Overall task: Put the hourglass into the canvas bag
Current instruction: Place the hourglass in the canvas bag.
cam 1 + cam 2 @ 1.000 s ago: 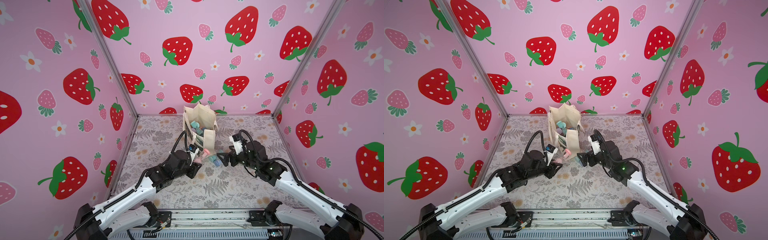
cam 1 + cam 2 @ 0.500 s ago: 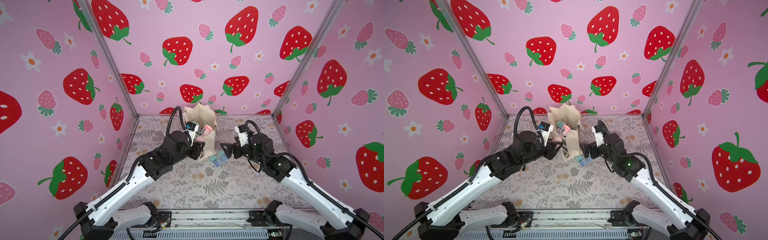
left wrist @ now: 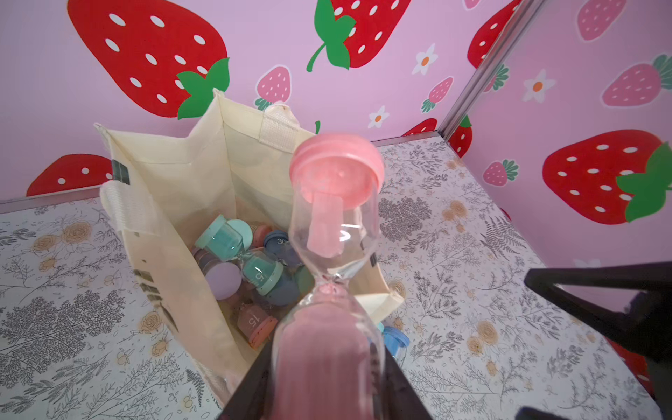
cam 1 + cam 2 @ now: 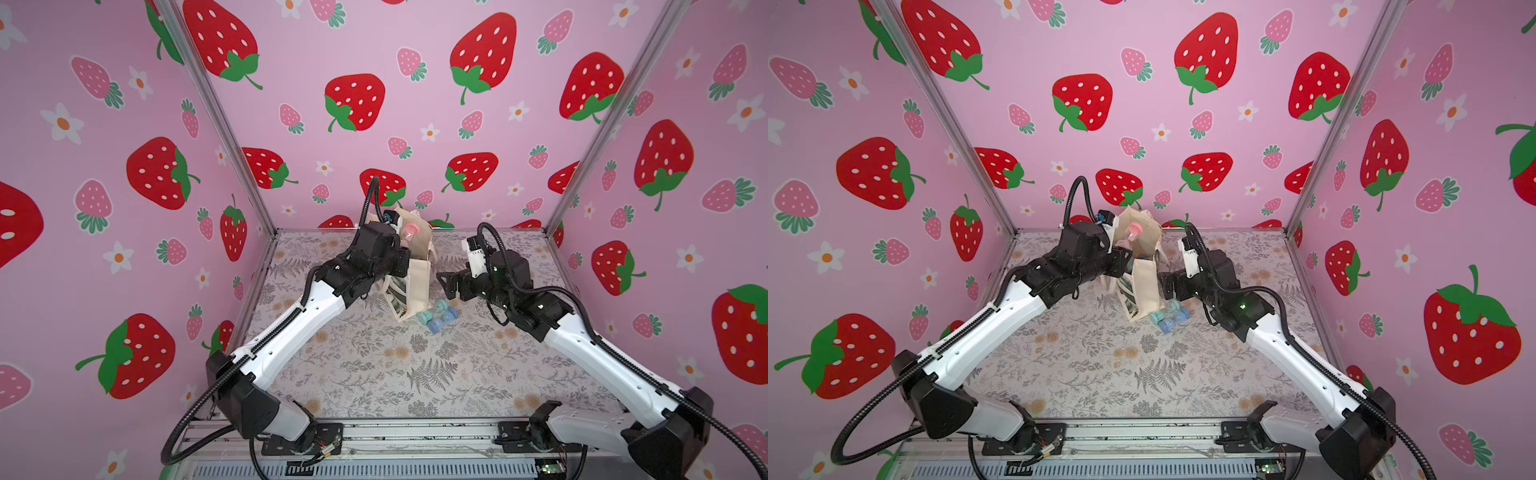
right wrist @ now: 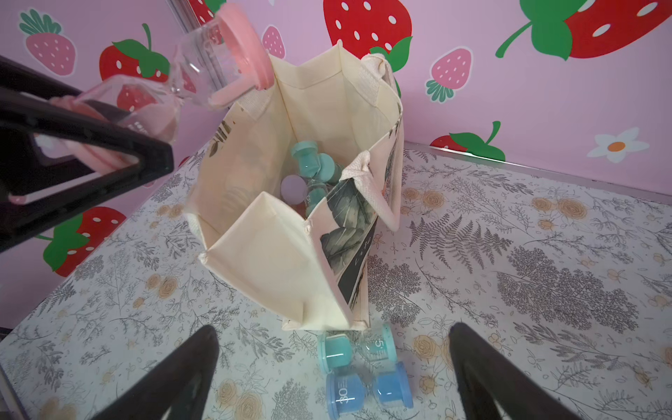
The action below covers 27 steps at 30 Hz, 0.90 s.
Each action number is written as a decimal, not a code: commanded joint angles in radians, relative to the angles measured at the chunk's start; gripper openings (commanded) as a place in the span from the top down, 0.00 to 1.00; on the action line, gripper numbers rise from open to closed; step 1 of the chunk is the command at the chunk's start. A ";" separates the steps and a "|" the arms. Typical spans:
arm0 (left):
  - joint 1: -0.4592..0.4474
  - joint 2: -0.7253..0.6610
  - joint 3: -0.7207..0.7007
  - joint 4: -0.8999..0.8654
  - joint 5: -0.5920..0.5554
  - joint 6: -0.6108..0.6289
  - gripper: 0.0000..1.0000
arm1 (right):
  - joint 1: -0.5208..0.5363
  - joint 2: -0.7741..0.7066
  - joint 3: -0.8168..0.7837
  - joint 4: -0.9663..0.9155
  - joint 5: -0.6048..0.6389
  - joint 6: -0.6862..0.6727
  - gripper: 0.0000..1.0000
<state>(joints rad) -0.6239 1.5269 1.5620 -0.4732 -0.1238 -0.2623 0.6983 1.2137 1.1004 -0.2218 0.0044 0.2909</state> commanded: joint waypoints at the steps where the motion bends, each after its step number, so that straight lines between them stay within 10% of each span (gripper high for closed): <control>1: 0.035 0.068 0.100 0.010 -0.010 0.024 0.72 | -0.017 0.035 0.042 0.047 -0.024 -0.023 0.01; 27: 0.130 0.642 0.556 -0.332 0.034 0.103 0.69 | -0.098 0.116 0.021 0.130 -0.119 0.054 0.01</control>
<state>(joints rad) -0.4946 2.1426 2.0792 -0.7441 -0.0883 -0.1825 0.6098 1.3285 1.1248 -0.1120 -0.0975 0.3286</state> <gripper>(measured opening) 0.412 0.993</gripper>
